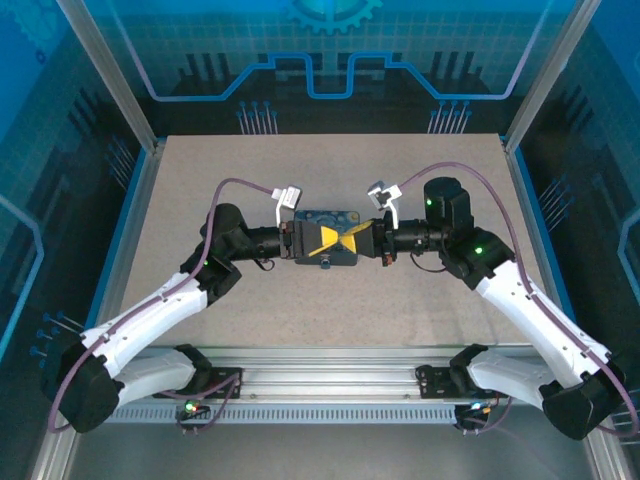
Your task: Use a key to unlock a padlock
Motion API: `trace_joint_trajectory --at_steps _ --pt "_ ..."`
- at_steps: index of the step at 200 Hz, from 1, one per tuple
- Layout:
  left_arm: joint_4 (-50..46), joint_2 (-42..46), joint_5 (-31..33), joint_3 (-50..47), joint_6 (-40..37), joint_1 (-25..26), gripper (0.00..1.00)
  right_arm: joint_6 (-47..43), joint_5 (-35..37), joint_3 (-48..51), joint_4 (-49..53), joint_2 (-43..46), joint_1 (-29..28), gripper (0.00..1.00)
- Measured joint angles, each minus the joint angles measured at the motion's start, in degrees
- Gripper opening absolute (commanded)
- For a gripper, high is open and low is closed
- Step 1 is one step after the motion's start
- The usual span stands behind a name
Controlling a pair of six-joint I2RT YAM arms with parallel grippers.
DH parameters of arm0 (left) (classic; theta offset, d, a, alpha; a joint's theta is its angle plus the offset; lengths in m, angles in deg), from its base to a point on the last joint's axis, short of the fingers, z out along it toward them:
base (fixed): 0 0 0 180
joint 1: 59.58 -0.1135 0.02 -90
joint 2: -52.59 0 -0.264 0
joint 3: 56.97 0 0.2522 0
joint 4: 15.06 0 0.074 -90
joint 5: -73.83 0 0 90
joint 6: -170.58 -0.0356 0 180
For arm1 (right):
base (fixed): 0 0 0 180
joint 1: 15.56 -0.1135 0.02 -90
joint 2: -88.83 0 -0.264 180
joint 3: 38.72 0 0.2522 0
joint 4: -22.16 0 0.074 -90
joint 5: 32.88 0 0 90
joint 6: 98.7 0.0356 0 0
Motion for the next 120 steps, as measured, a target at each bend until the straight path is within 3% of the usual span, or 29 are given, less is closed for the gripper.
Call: trace_joint_trajectory --at_steps 21,72,120 --pt "-0.6 0.0 0.0 0.0 0.0 0.0 0.54 0.0 0.1 0.0 0.0 0.0 0.0 0.0" --pt "-1.0 -0.2 0.0 0.0 -0.2 0.2 0.71 0.3 -0.2 0.0 -0.2 0.0 0.0 0.0" --pt "-0.7 -0.7 0.0 0.0 0.0 0.6 0.79 1.6 -1.3 0.0 -2.2 0.0 0.0 0.0"
